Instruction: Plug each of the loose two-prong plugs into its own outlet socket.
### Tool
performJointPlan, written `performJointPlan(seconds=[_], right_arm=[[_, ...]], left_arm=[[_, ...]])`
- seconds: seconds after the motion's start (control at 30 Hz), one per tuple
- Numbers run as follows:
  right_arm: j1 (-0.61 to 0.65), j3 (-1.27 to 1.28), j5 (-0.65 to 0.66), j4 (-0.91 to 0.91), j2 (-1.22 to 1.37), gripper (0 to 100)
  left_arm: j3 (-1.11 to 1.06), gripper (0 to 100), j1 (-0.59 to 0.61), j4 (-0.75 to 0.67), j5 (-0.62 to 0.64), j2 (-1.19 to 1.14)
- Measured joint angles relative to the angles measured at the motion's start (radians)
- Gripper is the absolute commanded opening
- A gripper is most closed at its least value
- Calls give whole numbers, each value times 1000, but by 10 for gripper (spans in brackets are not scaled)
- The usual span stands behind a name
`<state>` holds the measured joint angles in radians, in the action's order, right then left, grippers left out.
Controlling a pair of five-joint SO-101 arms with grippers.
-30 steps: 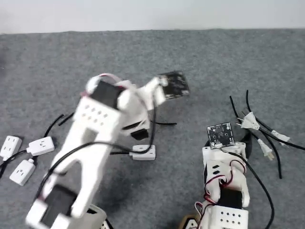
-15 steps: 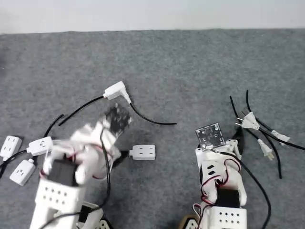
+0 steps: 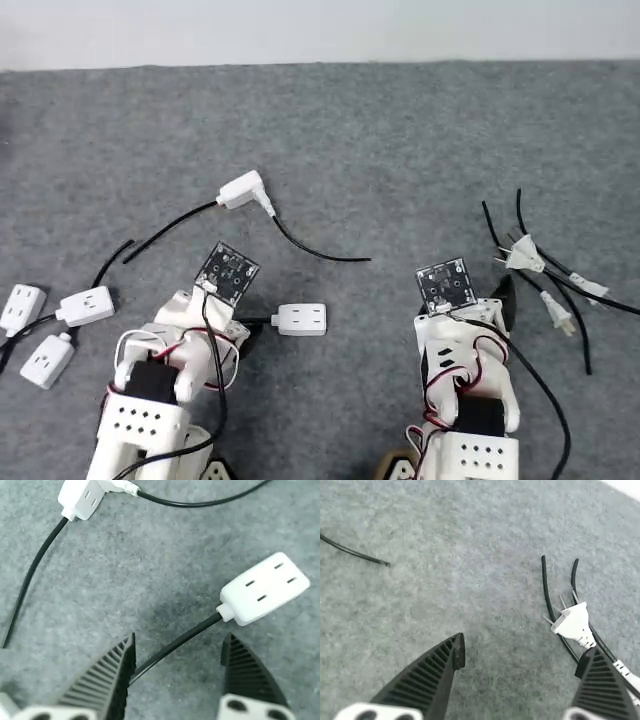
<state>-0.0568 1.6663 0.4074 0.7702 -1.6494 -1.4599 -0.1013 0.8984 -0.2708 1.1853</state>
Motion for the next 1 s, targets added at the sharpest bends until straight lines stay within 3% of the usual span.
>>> performJointPlan(seconds=[0.17,0.53,1.0], right_arm=[[-3,-155,0,127,11,353],[-60,-661,94,459,92,353],[-216,-1326,169,583,1054,353]], left_arm=[[-66,258,8,-94,72,15],[-101,258,31,-101,89,86],[-103,258,31,-101,89,92]])
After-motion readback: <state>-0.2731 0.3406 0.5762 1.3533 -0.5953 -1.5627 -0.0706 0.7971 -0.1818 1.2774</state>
